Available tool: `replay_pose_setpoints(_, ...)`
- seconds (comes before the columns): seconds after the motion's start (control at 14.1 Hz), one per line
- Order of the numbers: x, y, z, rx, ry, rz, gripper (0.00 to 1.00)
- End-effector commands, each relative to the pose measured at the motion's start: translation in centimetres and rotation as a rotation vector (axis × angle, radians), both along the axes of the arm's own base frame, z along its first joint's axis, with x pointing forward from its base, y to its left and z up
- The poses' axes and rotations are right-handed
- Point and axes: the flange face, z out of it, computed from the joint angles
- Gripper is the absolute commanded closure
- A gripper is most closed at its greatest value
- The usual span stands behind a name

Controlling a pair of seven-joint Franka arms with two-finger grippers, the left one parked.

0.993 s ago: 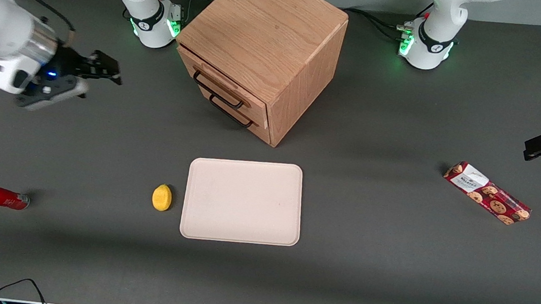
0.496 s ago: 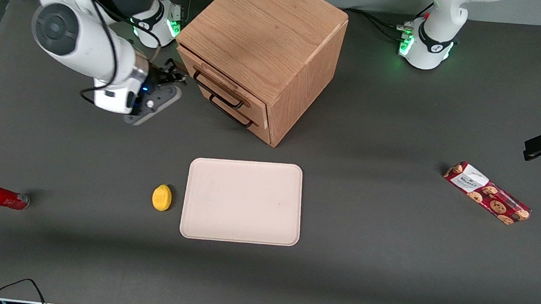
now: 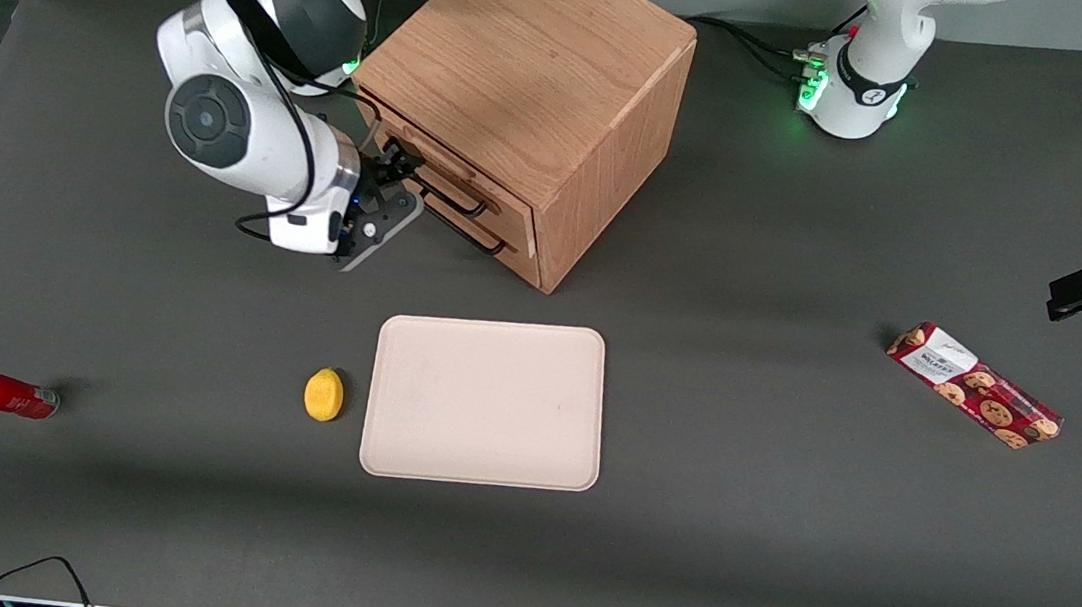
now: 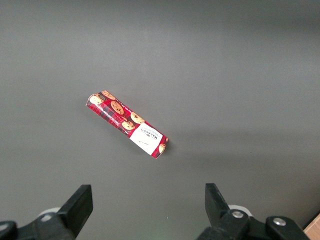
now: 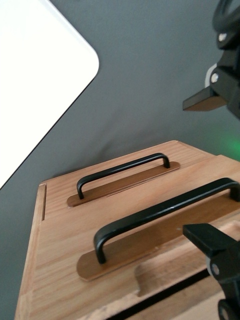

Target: Open upper drawer

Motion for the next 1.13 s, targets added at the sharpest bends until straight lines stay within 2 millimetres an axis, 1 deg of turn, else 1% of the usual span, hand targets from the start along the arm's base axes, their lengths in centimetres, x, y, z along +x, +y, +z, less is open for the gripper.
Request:
replay_pose_setpoints(0.0, -0.6, 1.3, -1.6, 0.03, 0.011, 0.009, 0.0)
replay_pose_setpoints(0.14, -1.0, 1.4, -3.0, 0.024, 0.029, 0.013, 0.0)
replay_pose_setpoints(0.21, -1.3, 1.8, -3.6, 0.024, 0.037, 0.021, 0.0)
replay_pose_setpoints(0.5, -1.3, 2.0, -4.8, 0.028, 0.051, 0.023, 0.0)
replay_pose_setpoints(0.78, -1.4, 2.2, -5.8, 0.034, 0.029, 0.014, 0.0)
replay_pose_setpoints(1.06, -1.1, 2.2, -6.5, 0.034, 0.024, 0.013, 0.0)
